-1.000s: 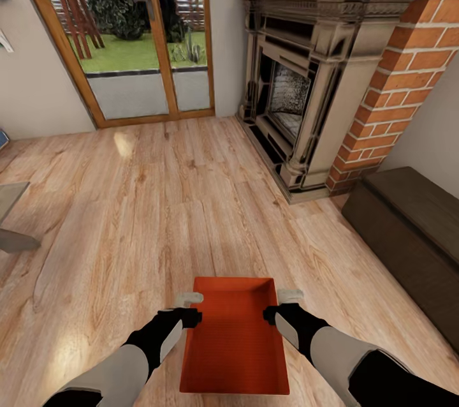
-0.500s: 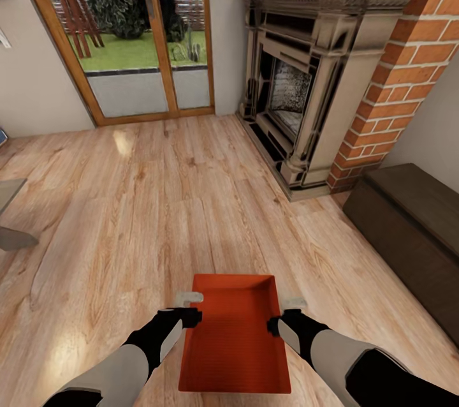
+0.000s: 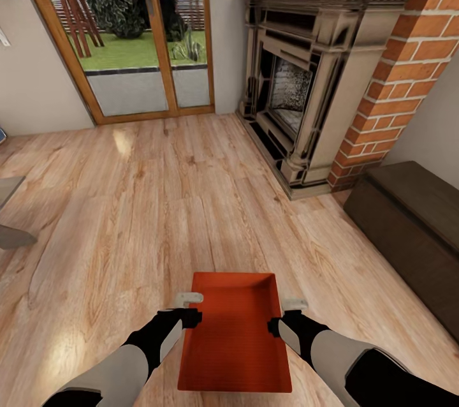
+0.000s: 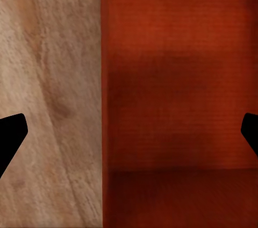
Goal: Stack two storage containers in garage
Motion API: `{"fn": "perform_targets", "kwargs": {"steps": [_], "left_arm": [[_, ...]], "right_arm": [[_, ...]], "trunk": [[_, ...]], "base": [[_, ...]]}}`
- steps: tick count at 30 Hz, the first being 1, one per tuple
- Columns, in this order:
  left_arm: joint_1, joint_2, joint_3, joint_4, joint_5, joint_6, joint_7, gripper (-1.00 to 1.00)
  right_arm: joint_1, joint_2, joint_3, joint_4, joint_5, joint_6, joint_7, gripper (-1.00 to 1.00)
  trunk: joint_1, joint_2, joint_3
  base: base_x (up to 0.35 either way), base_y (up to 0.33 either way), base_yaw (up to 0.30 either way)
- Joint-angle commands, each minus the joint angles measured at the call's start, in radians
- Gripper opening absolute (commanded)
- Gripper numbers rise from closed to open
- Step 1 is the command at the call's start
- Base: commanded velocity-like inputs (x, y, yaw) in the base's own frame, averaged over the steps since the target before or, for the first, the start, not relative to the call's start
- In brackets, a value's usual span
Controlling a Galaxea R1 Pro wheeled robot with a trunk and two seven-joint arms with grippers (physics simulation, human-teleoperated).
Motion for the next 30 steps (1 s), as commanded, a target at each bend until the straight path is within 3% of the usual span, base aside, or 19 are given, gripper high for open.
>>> {"fn": "perform_targets", "kwargs": {"steps": [1, 6, 25, 30], "left_arm": [[0.0, 0.0, -0.002, -0.002, 0.003, 0.006, 0.004, 1.0], [0.0, 0.001, -0.003, 0.001, 0.003, 0.005, 0.004, 1.0], [0.0, 0.006, -0.004, 0.032, 0.005, 0.008, 0.004, 1.0], [0.0, 0.007, -0.005, 0.032, 0.003, 0.008, 0.004, 1.0]], "right_arm": [[0.0, 0.0, 0.008, -0.003, -0.007, 0.006, -0.005, 1.0], [0.0, 0.0, 0.008, -0.006, -0.006, 0.005, -0.005, 1.0], [0.0, 0.001, 0.008, -0.008, -0.006, 0.004, -0.005, 1.0], [0.0, 0.001, 0.008, -0.008, -0.006, -0.003, -0.005, 1.0]], "trunk": [[0.0, 0.0, -0.001], [0.0, 0.0, -0.001], [0.073, -0.133, -0.06], [0.073, -0.133, -0.06]], "base": [[0.0, 0.0, 0.0], [0.0, 0.0, 0.0], [0.0, 0.0, 0.0], [0.0, 0.0, 0.0]]}}
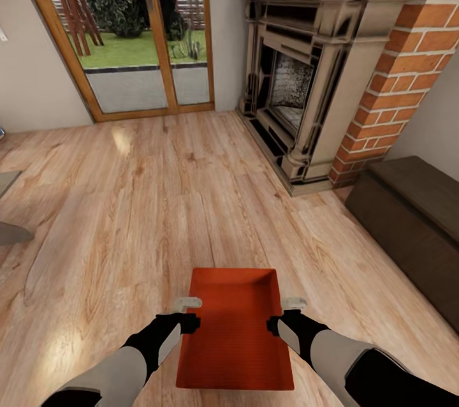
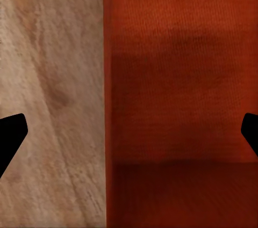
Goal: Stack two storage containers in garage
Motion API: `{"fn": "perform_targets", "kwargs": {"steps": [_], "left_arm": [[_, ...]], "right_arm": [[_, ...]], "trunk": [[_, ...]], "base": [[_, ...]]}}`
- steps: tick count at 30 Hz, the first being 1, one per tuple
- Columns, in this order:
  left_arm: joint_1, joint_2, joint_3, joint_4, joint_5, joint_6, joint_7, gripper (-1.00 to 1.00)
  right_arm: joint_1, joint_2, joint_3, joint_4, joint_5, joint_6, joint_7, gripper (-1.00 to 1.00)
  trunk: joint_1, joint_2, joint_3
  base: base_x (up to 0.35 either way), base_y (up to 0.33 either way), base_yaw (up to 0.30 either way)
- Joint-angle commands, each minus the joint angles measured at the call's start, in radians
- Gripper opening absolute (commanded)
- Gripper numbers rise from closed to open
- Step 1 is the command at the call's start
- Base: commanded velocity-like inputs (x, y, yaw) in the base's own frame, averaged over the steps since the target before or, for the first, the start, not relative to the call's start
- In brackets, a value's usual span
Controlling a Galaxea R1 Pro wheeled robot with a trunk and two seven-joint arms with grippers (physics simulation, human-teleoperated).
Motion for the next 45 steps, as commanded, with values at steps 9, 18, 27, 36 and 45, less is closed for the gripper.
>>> {"fn": "perform_targets", "kwargs": {"steps": [9, 18, 27, 36, 45], "left_arm": [[0.0, 0.002, 0.0, -0.003, 0.002, 0.005, 0.004, 1.0], [0.0, 0.012, 0.0, -0.006, 0.005, 0.003, 0.096, 1.0], [0.0, 0.011, -0.001, -0.004, 0.008, 0.003, 0.096, 1.0], [0.0, 0.01, -0.001, -0.004, 0.008, 0.004, 0.095, 1.0], [0.0, 0.011, -0.001, -0.005, 0.008, 0.004, 0.095, 1.0]], "right_arm": [[0.0, -0.001, 0.008, -0.002, -0.007, 0.0, -0.005, 1.0], [0.0, -0.001, 0.008, -0.002, -0.007, 0.0, -0.005, 1.0], [0.0, -0.002, 0.008, -0.002, -0.005, 0.0, -0.005, 1.0], [0.0, -0.002, 0.008, -0.002, -0.004, 0.0, -0.005, 1.0], [0.0, -0.002, 0.008, -0.002, -0.004, 0.0, -0.005, 1.0]], "trunk": [[0.034, -0.063, -0.029], [0.05, -0.091, -0.041], [0.065, -0.119, -0.054], [0.1, -0.182, -0.082], [0.134, -0.245, -0.11]], "base": [[0.0, 0.0, 0.0], [0.0, 0.0, 0.0], [0.0, 0.0, 0.0], [0.0, 0.0, 0.0], [0.0, 0.0, 0.0]]}}
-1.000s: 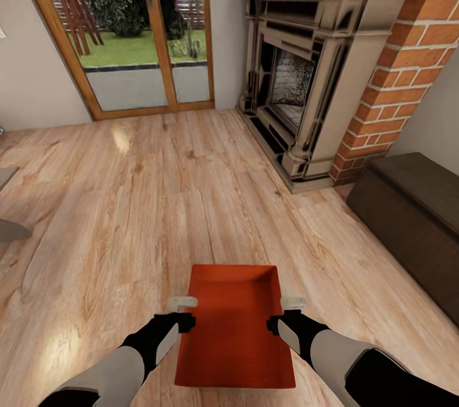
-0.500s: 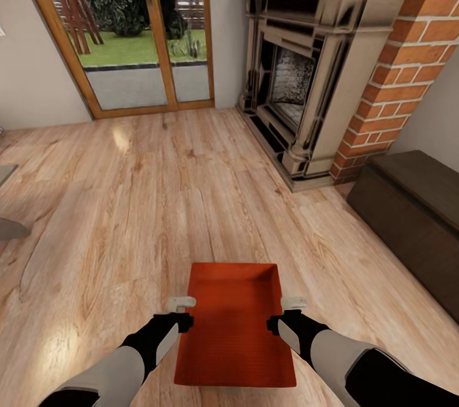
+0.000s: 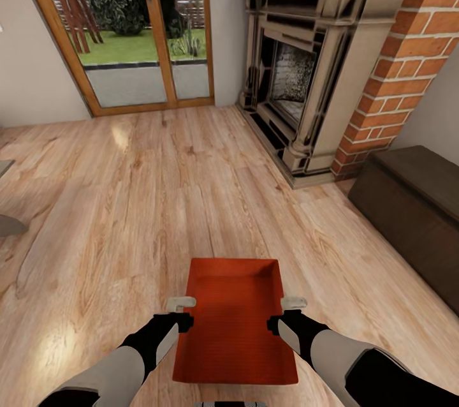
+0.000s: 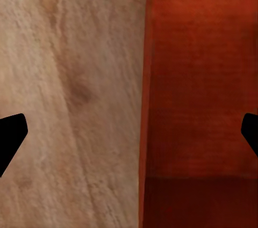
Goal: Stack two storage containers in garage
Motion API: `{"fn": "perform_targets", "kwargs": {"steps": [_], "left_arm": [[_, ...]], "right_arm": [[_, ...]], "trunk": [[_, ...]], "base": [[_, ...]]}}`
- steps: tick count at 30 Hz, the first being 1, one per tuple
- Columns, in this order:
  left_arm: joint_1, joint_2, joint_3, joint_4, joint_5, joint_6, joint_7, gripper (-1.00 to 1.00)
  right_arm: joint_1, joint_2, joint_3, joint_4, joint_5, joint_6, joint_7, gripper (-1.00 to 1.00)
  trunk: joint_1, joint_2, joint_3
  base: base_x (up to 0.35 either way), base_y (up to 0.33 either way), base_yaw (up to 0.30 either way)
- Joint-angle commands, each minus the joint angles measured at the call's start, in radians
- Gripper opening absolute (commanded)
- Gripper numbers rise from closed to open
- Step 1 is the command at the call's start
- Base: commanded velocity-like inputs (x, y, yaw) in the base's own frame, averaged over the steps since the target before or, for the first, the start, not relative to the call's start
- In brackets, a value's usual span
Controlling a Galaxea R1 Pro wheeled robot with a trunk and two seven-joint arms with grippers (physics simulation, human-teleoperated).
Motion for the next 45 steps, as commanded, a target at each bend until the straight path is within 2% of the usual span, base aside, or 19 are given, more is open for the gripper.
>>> {"fn": "perform_targets", "kwargs": {"steps": [1, 13, 39, 43, 45], "left_arm": [[0.0, 0.0, -0.003, -0.002, 0.003, 0.006, 0.004, 1.0], [0.0, 0.0, -0.003, -0.003, 0.003, 0.006, 0.004, 1.0], [0.0, 0.0, -0.003, -0.003, 0.003, 0.006, 0.004, 1.0], [0.0, 0.0, -0.003, -0.003, 0.003, 0.006, 0.004, 1.0], [0.0, 0.0, -0.003, -0.003, 0.003, 0.006, 0.004, 1.0]], "right_arm": [[0.0, 0.0, 0.009, -0.002, -0.007, 0.007, -0.005, 1.0], [0.0, 0.0, 0.009, -0.002, -0.007, 0.007, -0.005, 1.0], [0.0, -0.015, 0.007, -0.002, -0.007, 0.005, -0.005, 1.0], [0.0, -0.033, 0.007, -0.002, -0.007, -0.005, -0.005, 1.0], [0.0, -0.035, 0.008, -0.002, -0.007, -0.006, -0.005, 1.0]], "trunk": [[0.004, -0.008, -0.004], [0.05, -0.092, -0.042], [0.05, -0.092, -0.042], [0.05, -0.092, -0.042], [0.057, -0.106, -0.048]], "base": [[0.0, 0.0, 0.0], [0.0, 0.0, 0.0], [0.0, 0.0, 0.0], [0.0, 0.0, 0.0], [0.0, 0.0, 0.0]]}}
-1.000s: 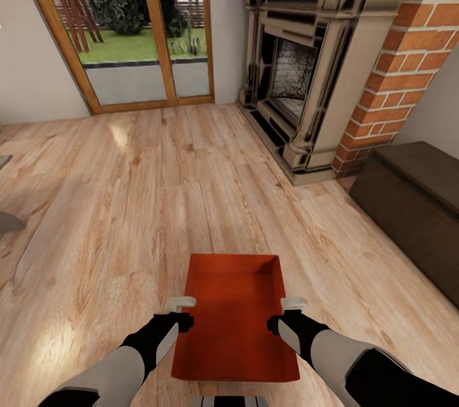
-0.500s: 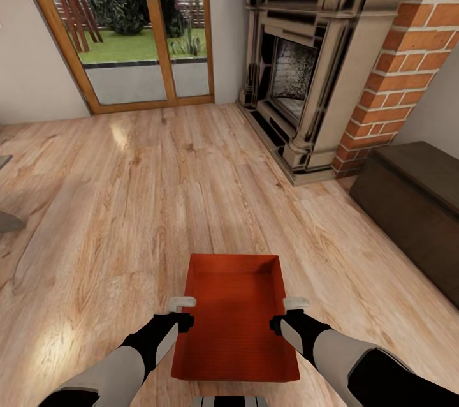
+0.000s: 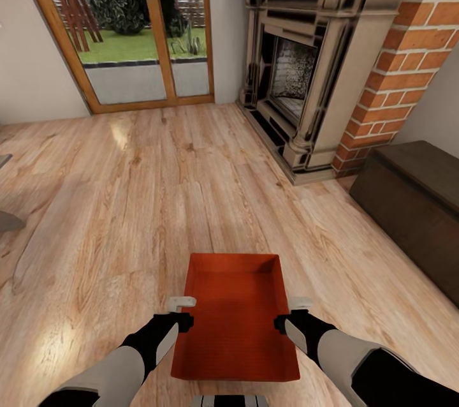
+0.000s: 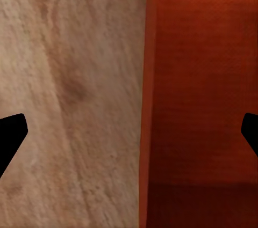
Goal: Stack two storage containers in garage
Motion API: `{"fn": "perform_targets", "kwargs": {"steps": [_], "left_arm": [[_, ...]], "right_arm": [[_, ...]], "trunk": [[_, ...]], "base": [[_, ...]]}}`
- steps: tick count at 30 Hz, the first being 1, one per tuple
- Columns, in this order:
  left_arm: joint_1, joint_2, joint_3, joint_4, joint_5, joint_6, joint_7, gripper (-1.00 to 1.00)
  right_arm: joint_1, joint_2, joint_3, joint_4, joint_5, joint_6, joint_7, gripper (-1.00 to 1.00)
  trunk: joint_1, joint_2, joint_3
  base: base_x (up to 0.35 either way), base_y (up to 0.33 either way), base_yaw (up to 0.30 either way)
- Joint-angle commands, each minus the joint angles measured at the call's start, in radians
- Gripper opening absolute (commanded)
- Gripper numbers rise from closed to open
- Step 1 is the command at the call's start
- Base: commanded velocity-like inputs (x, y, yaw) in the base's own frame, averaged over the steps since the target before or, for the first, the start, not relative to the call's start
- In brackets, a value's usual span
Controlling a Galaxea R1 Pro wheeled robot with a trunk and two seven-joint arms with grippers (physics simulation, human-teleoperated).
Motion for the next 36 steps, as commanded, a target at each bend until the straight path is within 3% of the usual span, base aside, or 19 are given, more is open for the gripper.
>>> {"fn": "perform_targets", "kwargs": {"steps": [1, 13, 36], "left_arm": [[0.0, 0.0, -0.003, -0.002, 0.003, 0.006, 0.004, 1.0], [0.0, 0.0, -0.003, -0.002, 0.003, 0.006, 0.004, 1.0], [0.0, -0.002, -0.003, -0.002, 0.003, 0.005, 0.004, 1.0]], "right_arm": [[0.0, -0.001, 0.008, -0.002, -0.006, 0.006, -0.005, 1.0], [0.0, -0.001, 0.009, -0.002, -0.006, 0.006, -0.005, 1.0], [0.0, -0.001, 0.009, -0.002, -0.006, 0.006, -0.005, 1.0]], "trunk": [[0.004, -0.008, -0.004], [0.05, -0.092, -0.042], [0.065, -0.12, -0.054]], "base": [[0.0, 0.0, 0.0], [0.0, 0.0, 0.0], [0.0, 0.0, 0.0]]}}
